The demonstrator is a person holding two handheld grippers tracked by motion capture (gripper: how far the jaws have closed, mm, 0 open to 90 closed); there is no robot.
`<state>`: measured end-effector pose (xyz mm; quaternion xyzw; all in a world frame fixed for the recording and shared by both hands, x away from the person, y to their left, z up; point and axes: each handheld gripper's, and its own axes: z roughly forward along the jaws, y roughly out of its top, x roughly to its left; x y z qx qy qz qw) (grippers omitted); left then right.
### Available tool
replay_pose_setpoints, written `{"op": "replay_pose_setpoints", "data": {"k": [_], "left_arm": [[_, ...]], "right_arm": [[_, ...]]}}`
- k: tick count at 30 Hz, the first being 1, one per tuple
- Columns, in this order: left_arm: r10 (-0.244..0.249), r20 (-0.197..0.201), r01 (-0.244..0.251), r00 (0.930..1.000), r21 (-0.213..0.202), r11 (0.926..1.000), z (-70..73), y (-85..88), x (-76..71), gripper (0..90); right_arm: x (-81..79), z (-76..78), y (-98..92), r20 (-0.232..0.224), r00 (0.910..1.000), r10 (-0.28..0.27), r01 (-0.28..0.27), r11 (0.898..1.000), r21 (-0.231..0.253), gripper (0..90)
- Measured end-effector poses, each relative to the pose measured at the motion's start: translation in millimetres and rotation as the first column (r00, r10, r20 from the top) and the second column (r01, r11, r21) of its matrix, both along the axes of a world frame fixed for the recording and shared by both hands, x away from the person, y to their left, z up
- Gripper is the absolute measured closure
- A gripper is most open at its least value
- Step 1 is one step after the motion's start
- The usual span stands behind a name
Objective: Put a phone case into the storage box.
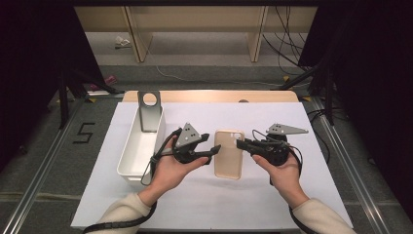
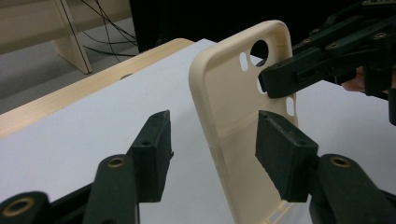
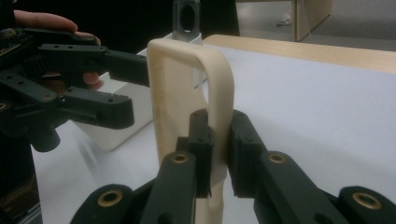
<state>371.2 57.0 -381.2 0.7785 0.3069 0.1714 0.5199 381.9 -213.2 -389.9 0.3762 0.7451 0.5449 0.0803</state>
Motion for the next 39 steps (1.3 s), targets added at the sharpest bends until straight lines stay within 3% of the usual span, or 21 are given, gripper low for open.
{"op": "replay_pose_setpoints", "data": {"k": [8, 20, 30, 35, 39], "left_arm": [[0.018, -0.016, -0.019, 0.9997, -0.036, 0.9992, 2.1, -4.3, 4.2, 59.8], [0.07, -0.027, -0.072, 0.9972, -0.051, 0.9961, 1.4, -8.7, 8.0, 77.3], [0.1, -0.029, -0.102, 0.9946, -0.064, 0.9928, 3.7, -11.7, 4.4, 83.1], [0.097, -0.017, -0.098, 0.9952, -0.069, 0.9929, 5.6, -12.9, 3.4, 83.6], [0.096, -0.014, -0.097, 0.9952, -0.072, 0.9927, 7.1, -11.4, 5.0, 83.7]], "right_arm": [[-0.6, -0.1, 1.6, 0.0, 1.0, 0.003, -0.003, 1.0, -0.003, 81.5], [-1.1, -0.6, 3.7, 0.003, 1.0, 0.009, -0.009, 1.0, -0.007, 81.4], [0.1, -3.4, 4.0, 0.002, 1.0, 0.002, -0.002, 1.0, -0.017, 80.4], [0.4, -3.5, 4.1, 0.011, 0.9999, -0.001, 0.002, 1.0, -0.014, 72.6], [0.0, -2.3, 4.9, 0.031, 0.9994, -0.014, 0.015, 1.0, -0.024, 57.7]]}}
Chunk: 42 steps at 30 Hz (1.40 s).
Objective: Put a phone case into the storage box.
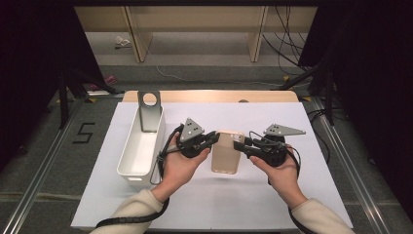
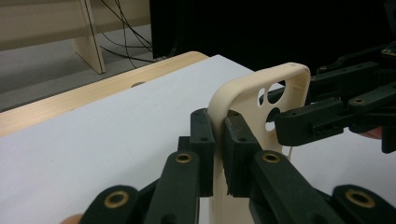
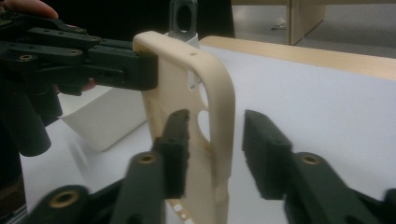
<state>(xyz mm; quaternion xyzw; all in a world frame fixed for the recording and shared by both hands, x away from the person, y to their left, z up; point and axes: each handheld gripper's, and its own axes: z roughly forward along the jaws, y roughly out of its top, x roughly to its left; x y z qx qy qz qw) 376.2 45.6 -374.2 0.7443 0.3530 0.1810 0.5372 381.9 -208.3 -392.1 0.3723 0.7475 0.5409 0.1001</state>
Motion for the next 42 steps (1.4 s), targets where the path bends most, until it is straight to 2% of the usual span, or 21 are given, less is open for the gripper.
{"op": "replay_pose_setpoints", "data": {"k": [3, 7, 11, 15, 20, 31, 37, 42], "left_arm": [[0.01, 0.005, -0.01, 0.9999, -0.001, 1.0, 1.0, 3.1, 1.8, 83.7], [0.017, 0.01, -0.017, 0.9998, -0.005, 0.9998, 4.0, 8.5, 4.5, 83.6], [0.025, 0.019, -0.025, 0.9995, -0.015, 0.9996, 8.5, 14.3, 6.8, 83.6], [0.038, 0.028, -0.038, 0.9989, -0.019, 0.9991, 13.1, 21.9, 9.8, 83.6], [0.058, 0.036, -0.057, 0.9977, -0.035, 0.9978, 22.1, 35.3, 14.1, 83.6], [0.101, 0.076, -0.096, 0.992, -0.057, 0.9937, 47.5, 67.6, 21.5, 83.6], [0.127, 0.089, -0.123, 0.988, -0.047, 0.9913, 54.6, 84.3, 24.8, 83.6], [0.151, 0.09, -0.146, 0.9844, -0.056, 0.9876, 58.5, 99.1, 28.5, 83.7]], "right_arm": [[-0.3, 2.7, -0.7, 0.022, 0.9998, -0.003, 0.003, 1.0, 0.009, 44.1], [-2.9, 5.8, -1.9, 0.059, 0.9982, -0.009, 0.009, 1.0, 0.001, 34.0], [-4.5, 6.2, -4.9, 0.08, 0.9968, 0.002, -0.002, 1.0, -0.006, 28.3], [-5.8, 6.8, -8.5, 0.12, 0.9928, 0.003, 0.0, 1.0, -0.025, 24.5], [-6.6, 5.9, -15.6, 0.126, 0.992, -0.005, 0.008, 1.0, -0.025, 18.7], [-8.4, 2.7, -27.5, 0.131, 0.991, -0.028, 0.033, 0.999, -0.032, 17.0], [-9.8, 2.3, -32.1, 0.132, 0.9906, -0.037, 0.041, 0.999, -0.03, 16.9], [-10.6, 1.3, -35.1, 0.13, 0.9906, -0.044, 0.048, 0.998, -0.027, 16.9]]}}
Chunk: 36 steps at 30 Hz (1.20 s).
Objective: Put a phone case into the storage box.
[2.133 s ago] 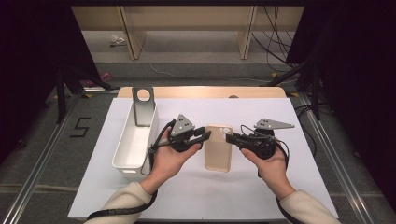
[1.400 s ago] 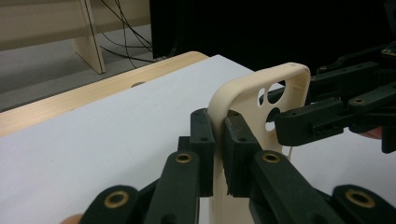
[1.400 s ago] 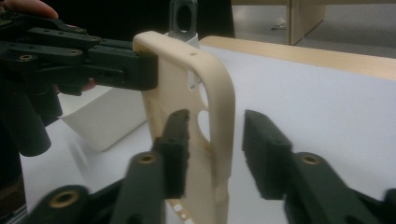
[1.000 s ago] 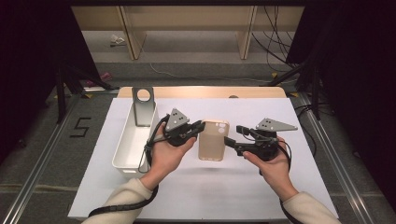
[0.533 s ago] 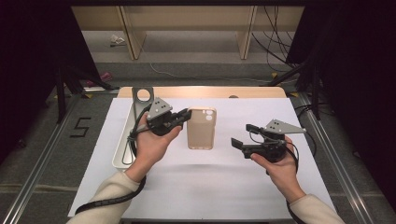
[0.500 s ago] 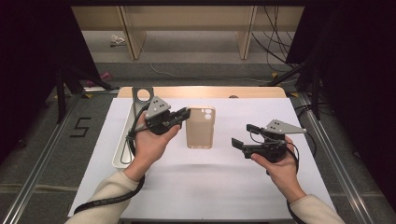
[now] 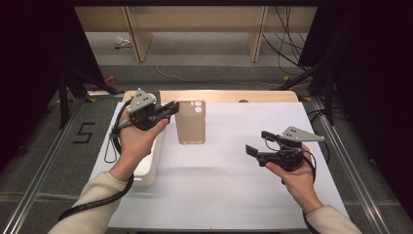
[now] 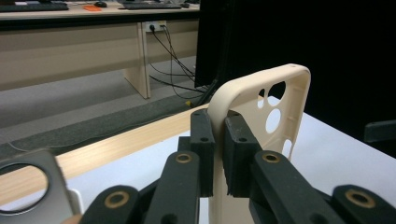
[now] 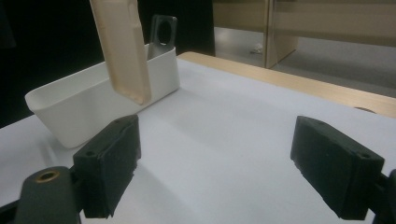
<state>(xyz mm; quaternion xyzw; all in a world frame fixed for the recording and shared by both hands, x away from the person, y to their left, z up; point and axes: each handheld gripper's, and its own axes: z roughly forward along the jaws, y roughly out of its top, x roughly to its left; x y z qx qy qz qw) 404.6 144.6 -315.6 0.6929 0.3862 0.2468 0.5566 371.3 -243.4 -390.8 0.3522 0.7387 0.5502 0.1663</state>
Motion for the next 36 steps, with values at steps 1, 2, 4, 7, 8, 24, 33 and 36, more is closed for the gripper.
{"op": "replay_pose_setpoints", "data": {"k": [1, 2, 4, 7, 8, 24, 33, 36], "left_arm": [[0.005, 0.0, -0.005, 1.0, -0.001, 1.0, 0.7, 2.7, 0.5, 83.6], [0.01, 0.003, -0.01, 0.9999, 0.002, 1.0, 1.4, 5.4, 1.1, 83.6], [0.02, 0.003, -0.02, 0.9998, 0.0, 0.9998, 2.7, 10.3, 1.9, 83.7], [0.034, 0.006, -0.034, 0.9994, 0.001, 0.9994, 4.7, 17.1, 3.2, 83.7], [0.037, 0.008, -0.037, 0.9993, 0.004, 0.9993, 5.4, 19.4, 3.8, 83.7], [0.082, 0.005, -0.082, 0.9966, 0.019, 0.9964, 9.4, 43.8, 11.1, 83.7], [0.102, 0.008, -0.102, 0.9948, 0.03, 0.9943, 9.5, 54.6, 16.7, 83.6], [0.106, 0.011, -0.106, 0.9943, 0.034, 0.9938, 9.7, 58.0, 18.5, 83.6]], "right_arm": [[0.0, -0.2, -0.5, -0.001, 1.0, -0.001, 0.001, 1.0, 0.0, 16.9], [-0.1, -0.4, -0.9, -0.003, 1.0, -0.002, 0.002, 1.0, 0.0, 17.0], [0.0, -0.8, -1.8, -0.004, 1.0, -0.002, 0.002, 1.0, -0.001, 17.1], [-0.6, -1.0, -2.2, -0.006, 1.0, -0.002, 0.002, 1.0, 0.001, 17.1], [-0.7, -1.1, -2.3, -0.006, 1.0, -0.002, 0.002, 1.0, 0.002, 17.1], [-2.0, -4.5, -15.1, -0.015, 0.9998, -0.016, 0.016, 1.0, -0.001, 16.9], [-2.7, -5.3, -21.1, -0.016, 0.9993, -0.032, 0.032, 0.999, 0.001, 16.9], [-3.0, -5.3, -22.9, -0.016, 0.9992, -0.037, 0.037, 0.999, -0.001, 16.9]]}}
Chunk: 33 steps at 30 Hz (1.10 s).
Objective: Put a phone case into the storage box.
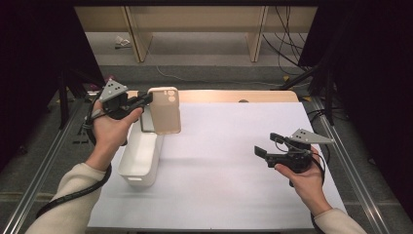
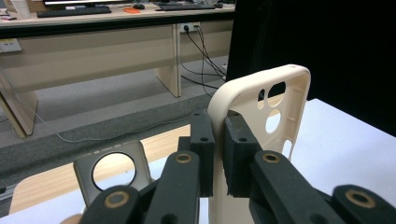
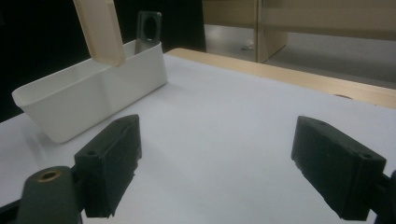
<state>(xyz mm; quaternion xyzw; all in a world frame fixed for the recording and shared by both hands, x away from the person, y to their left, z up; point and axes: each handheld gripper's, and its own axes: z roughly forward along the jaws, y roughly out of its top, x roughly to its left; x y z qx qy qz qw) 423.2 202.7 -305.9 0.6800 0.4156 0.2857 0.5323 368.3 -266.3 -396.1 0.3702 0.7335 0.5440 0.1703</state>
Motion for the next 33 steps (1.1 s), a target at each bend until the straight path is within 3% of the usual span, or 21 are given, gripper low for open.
{"op": "replay_pose_setpoints", "data": {"k": [15, 27, 31, 33], "left_arm": [[0.021, 0.009, -0.021, 0.9997, 0.026, 0.9995, 1.0, 19.4, 13.0, 83.6], [0.046, 0.017, -0.047, 0.9988, 0.062, 0.997, -0.1, 50.7, 43.7, 83.6], [0.052, 0.021, -0.053, 0.9984, 0.089, 0.9946, -7.1, 58.4, 54.7, 83.6], [0.053, 0.01, -0.054, 0.9985, 0.082, 0.9951, -12.8, 61.7, 59.7, 83.6]], "right_arm": [[-1.0, -2.2, -7.5, -0.009, 0.9998, -0.02, 0.02, 1.0, 0.006, 16.9], [-0.7, -2.8, -10.1, -0.014, 0.9995, -0.029, 0.029, 1.0, 0.008, 16.9], [-0.4, -3.1, -10.3, -0.015, 0.9995, -0.029, 0.029, 1.0, 0.01, 16.9], [-0.4, -3.1, -10.5, -0.015, 0.9995, -0.029, 0.029, 1.0, 0.01, 16.9]]}}
